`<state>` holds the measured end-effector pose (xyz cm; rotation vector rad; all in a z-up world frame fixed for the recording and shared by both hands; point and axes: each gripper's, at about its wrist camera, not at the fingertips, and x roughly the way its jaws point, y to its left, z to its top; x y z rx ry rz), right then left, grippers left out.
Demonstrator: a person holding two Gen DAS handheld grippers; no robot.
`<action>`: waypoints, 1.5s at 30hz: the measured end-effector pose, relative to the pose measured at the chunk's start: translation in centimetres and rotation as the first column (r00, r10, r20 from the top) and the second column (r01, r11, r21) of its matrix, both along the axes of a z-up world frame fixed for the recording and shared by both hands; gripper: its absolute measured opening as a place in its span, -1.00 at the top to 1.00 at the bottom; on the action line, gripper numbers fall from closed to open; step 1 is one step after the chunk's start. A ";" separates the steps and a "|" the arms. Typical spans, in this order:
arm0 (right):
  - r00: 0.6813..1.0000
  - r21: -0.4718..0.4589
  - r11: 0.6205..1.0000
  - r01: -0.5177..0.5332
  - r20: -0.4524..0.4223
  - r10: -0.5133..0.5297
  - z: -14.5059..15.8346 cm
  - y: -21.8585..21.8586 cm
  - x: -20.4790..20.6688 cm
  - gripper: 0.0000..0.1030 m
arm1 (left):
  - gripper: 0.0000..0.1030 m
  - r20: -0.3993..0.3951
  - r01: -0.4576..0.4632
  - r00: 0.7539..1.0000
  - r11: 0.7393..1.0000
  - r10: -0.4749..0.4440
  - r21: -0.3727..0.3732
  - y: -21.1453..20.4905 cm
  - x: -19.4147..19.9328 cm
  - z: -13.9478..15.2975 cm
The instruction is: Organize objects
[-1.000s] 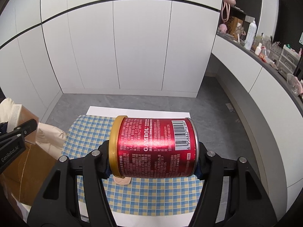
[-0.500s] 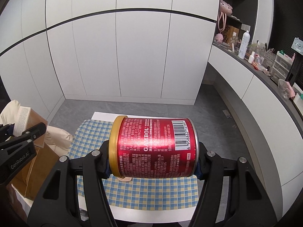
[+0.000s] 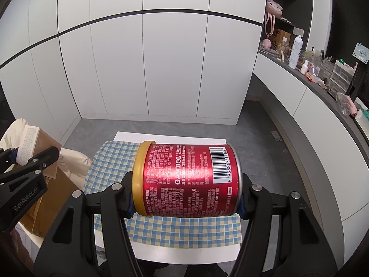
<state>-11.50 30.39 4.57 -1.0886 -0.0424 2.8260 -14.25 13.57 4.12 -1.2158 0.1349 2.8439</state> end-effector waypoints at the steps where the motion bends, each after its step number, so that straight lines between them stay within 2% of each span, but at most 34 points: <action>1: 1.000 0.002 1.000 -0.001 0.002 0.001 -0.1 0.0 0.2 -0.25 | 0.15 -0.001 0.000 1.000 1.000 0.000 -0.001 0.0 0.2 0.0; 7: 1.000 -0.028 1.000 -0.009 0.008 0.009 -0.6 0.2 1.9 -0.25 | 0.15 -0.007 -0.001 1.000 1.000 0.001 0.002 0.0 1.9 0.2; 18: 1.000 -0.019 1.000 -0.001 0.015 0.002 -1.3 0.6 5.2 -0.25 | 0.15 -0.020 0.015 1.000 1.000 -0.015 0.000 0.0 5.5 0.0; 22: 1.000 -0.031 1.000 -0.004 0.013 0.004 -1.5 0.4 6.6 -0.25 | 0.15 -0.014 0.016 1.000 1.000 -0.015 0.013 -0.5 7.0 -0.5; 29: 1.000 0.002 1.000 -0.006 0.017 0.006 -2.4 -0.3 9.1 -0.25 | 0.15 -0.006 0.026 1.000 0.998 -0.026 0.055 -1.1 9.2 -1.2; 36: 0.999 -0.019 1.000 -0.021 0.030 0.022 -3.8 -0.4 11.4 -0.25 | 0.15 0.001 0.024 1.000 0.998 -0.024 0.054 -1.5 11.2 -2.3; 40: 0.999 -0.035 0.999 -0.026 0.031 0.027 -4.5 -0.2 12.7 -0.25 | 0.15 -0.010 0.005 1.000 1.000 -0.005 0.020 -1.7 12.5 -3.0; 45: 0.999 -0.050 0.998 -0.029 0.041 0.031 -5.6 0.0 14.4 -0.25 | 0.15 -0.007 -0.011 1.000 0.999 0.012 0.046 -2.5 14.3 -3.7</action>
